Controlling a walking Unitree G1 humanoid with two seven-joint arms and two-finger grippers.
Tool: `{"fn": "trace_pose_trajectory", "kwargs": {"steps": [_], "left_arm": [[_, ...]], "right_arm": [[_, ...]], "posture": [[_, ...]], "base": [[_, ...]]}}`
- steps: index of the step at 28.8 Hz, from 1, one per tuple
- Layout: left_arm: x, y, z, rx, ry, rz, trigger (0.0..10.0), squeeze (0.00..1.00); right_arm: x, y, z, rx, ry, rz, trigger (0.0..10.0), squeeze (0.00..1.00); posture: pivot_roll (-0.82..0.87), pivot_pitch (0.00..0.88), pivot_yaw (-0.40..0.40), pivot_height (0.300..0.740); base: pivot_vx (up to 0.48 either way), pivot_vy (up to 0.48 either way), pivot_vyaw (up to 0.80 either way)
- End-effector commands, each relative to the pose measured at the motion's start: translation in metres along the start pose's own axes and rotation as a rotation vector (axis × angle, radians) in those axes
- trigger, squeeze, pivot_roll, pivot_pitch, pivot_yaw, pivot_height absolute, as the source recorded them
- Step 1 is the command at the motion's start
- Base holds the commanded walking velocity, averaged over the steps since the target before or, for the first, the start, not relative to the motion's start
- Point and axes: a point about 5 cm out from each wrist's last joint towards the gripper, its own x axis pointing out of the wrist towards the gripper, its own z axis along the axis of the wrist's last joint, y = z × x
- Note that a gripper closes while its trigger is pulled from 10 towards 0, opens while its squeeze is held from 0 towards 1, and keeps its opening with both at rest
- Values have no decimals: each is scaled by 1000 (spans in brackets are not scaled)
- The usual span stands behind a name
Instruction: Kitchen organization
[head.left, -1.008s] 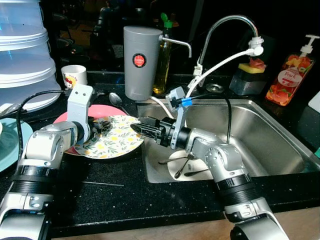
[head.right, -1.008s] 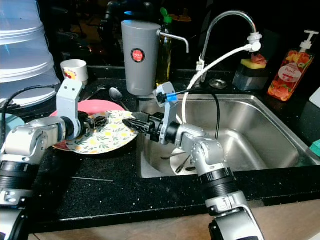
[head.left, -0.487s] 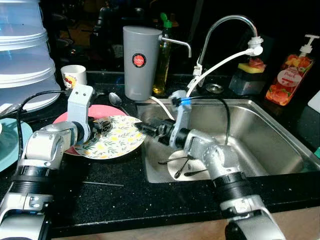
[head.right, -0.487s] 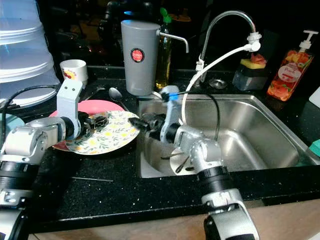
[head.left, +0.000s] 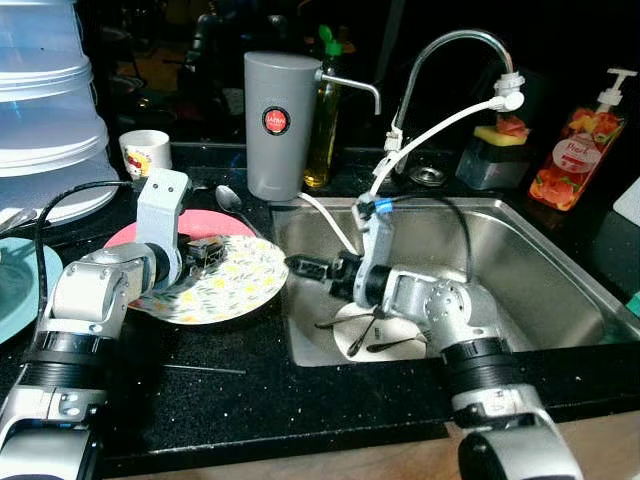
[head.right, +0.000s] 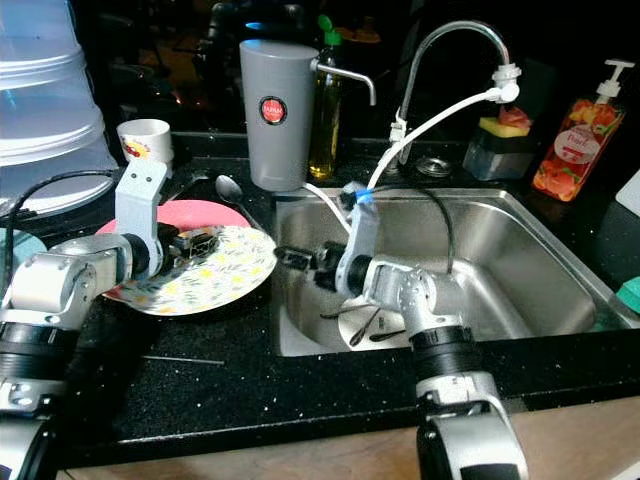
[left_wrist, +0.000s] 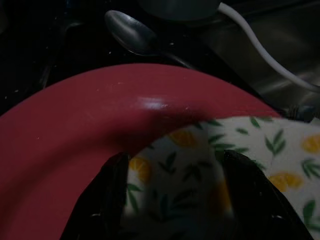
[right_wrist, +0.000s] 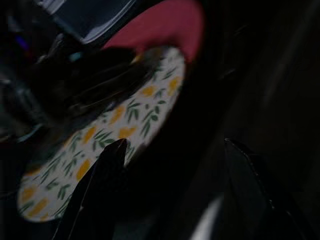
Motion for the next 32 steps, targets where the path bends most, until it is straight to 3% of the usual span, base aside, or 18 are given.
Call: {"fn": "trace_pose_trajectory", "kwargs": {"steps": [1, 6, 14, 22, 27, 32], "left_arm": [[1, -2, -10, 2, 47, -17, 10000, 0], [-1, -1, -10, 4, 48, -13, 10000, 0], [-1, 0, -11, 5, 50, -11, 10000, 0], [-1, 0, -9, 9, 46, -8, 10000, 0], [-3, 2, -10, 10, 49, -4, 10000, 0], [-2, 2, -10, 10, 50, -3, 10000, 0]], "right_arm": [[-1, -1, -5, 45, 14, -1, 10000, 0], [2, 9, 8, 254, -86, 99, 10000, 0], [-3, 10, 16, 298, -109, 127, 10000, 0], [-7, 13, -8, 310, 14, 140, 10000, 0], [-12, 10, -1, 348, -14, 137, 10000, 0], [-13, 21, -1, 390, 18, 207, 10000, 0]], "posture": [[62, 25, -81, 740], [62, 25, -81, 740], [65, 17, -83, 740], [63, 16, -82, 740], [63, 16, -82, 740], [59, 21, -81, 740]], "base": [[0, 0, 0], [0, 0, 0], [0, 0, 0], [0, 0, 0], [0, 0, 0], [0, 0, 0]]}}
